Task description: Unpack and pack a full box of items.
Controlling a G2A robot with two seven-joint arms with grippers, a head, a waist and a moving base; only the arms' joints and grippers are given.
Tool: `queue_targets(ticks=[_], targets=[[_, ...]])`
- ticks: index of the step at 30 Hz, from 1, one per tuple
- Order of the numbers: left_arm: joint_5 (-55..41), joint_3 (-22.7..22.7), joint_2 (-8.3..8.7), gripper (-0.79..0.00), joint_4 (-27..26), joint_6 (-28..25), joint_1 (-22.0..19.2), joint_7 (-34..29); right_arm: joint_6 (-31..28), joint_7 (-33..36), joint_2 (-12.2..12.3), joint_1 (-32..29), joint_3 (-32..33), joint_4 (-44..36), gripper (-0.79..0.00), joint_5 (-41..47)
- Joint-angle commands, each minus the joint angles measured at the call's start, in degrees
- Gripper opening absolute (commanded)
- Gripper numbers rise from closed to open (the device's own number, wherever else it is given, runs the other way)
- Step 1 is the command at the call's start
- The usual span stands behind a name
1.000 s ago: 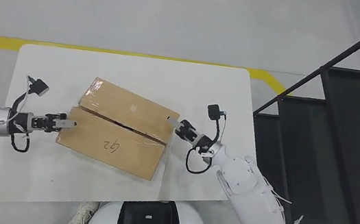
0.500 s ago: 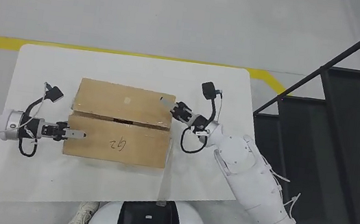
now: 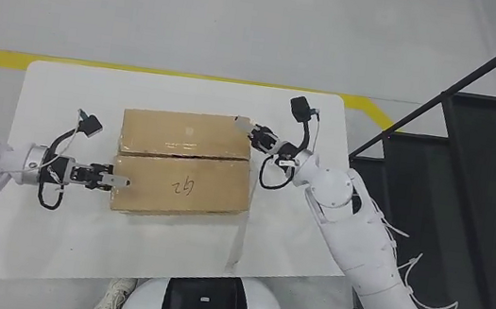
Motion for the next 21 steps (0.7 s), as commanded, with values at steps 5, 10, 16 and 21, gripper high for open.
queue_targets(ticks=[5,10,16,21], targets=[[-1.9,-1.2,0.67,0.000,1.9,-2.2,-0.5,2.2,-3.3,1.1,0.7,-3.0,2.0,-3.3,0.000,-0.7],[-6.3,-5.4,2.55,0.000,0.8,-5.4,2.0,5.4,-11.2,10.8,1.9,-8.1,4.6,-8.6,0.000,1.4],[-9.3,-9.0,4.48,0.000,-2.0,-6.7,5.7,6.7,-15.8,19.6,3.4,-13.1,7.3,-13.4,0.000,0.3],[-9.6,-8.6,4.34,0.000,-1.9,-7.1,6.0,7.1,-17.0,16.1,3.7,-13.0,7.2,-13.1,0.000,-5.1]])
